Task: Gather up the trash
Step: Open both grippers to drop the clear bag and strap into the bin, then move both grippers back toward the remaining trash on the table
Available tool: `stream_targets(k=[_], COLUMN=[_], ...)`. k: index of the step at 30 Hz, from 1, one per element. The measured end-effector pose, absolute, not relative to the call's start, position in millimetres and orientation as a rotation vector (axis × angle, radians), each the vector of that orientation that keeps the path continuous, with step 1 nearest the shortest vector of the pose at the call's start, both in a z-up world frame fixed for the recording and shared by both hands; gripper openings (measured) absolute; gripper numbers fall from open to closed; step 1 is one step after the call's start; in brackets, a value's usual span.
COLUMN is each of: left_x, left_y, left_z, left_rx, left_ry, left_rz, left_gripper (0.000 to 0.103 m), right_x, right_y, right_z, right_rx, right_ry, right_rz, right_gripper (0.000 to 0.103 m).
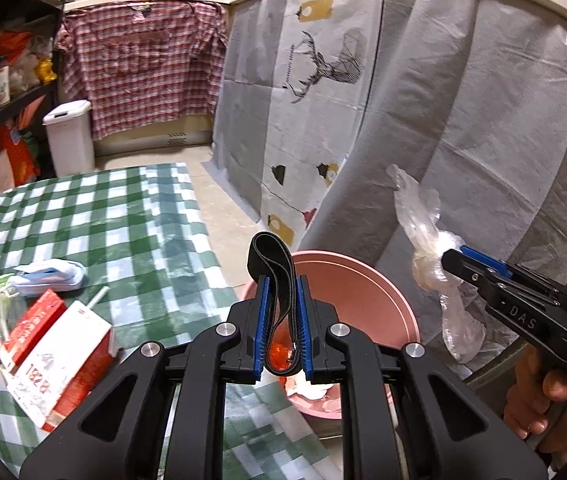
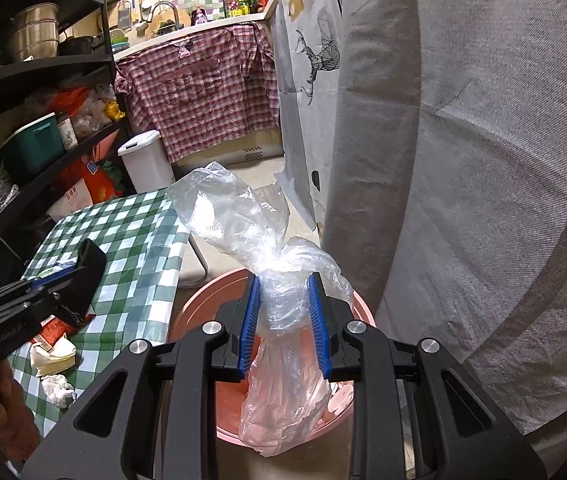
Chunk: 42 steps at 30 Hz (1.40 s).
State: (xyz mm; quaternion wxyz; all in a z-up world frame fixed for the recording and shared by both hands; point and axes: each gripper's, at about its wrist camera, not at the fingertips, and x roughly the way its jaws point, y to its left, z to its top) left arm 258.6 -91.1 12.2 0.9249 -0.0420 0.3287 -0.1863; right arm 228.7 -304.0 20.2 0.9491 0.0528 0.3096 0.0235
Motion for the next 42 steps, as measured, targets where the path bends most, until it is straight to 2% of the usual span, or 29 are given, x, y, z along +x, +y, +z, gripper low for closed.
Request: stream_targets(k=[17,18,19,21,22,42], left_x=[272,273,274,275,274,252], left_y=[-126,-127,-127,-128,-128,-77], left_z=[-4,-6,-7,-9,-9,30], left_rx=[-0.047,-0.046,-0.044,-0.043,-0.044,-0.067], left_ry=[0.711,0.716,0.72,0.727,0.727,0.662], left_rz=[-0.441,-0.44,-0.439,-0.432,-0.432,-0.337], left_gripper=[0.015,0.016,0.025,0.035,0.037,0.038], right_x=[241,242,242,243,243,234], right_y=[-301,-300,-300,-299,-298,-292], right_z=[14,13,13,12,12,15], right_rx=[0.11,0.107,0.106,0.105,0.102,0.084], right_ry=[0.661,0.663,0.665,0.666,0.665,0.627], right_rz=[0.025,0.018,0.011,0.004,0.002,0.029], right_gripper=[0.027,0.03,0.033,0.047,0.047,0.047])
